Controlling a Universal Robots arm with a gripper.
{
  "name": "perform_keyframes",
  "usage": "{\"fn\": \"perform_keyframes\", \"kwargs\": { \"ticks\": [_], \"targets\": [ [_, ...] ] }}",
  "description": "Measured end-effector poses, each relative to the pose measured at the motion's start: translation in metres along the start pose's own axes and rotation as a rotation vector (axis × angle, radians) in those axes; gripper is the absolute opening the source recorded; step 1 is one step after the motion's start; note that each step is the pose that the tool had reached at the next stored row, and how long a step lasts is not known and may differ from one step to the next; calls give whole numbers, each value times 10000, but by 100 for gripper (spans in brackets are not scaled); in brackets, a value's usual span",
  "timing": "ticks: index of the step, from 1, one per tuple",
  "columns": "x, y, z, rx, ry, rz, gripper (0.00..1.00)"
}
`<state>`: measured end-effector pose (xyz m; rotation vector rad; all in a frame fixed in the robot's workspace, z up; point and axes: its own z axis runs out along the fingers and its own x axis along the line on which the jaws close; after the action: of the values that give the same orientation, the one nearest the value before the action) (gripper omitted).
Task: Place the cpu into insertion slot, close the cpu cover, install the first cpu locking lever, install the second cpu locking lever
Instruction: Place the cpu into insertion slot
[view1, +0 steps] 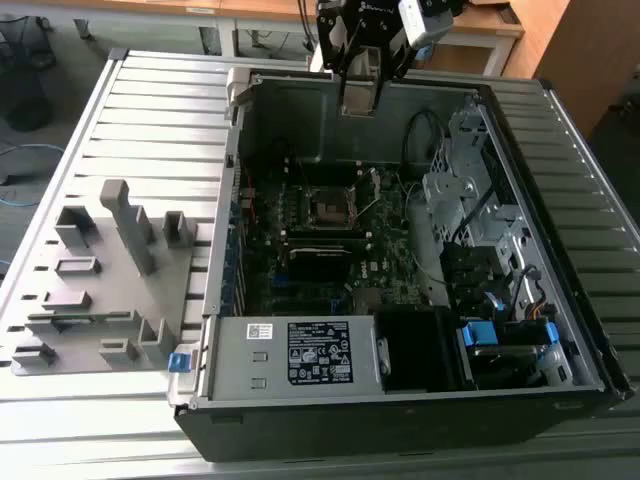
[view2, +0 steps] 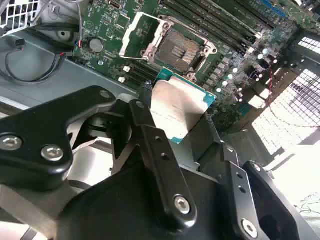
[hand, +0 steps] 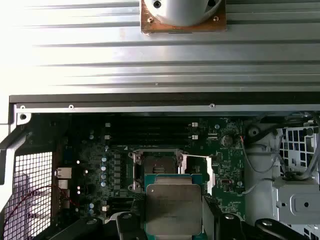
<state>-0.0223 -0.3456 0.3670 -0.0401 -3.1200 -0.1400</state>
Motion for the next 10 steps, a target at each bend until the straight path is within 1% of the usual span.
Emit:
{"fn": "perform_keyframes", "kwargs": {
  "ticks": [10],
  "targets": [
    [0, -1, 13, 7, 0, 0, 54]
  ]
}}
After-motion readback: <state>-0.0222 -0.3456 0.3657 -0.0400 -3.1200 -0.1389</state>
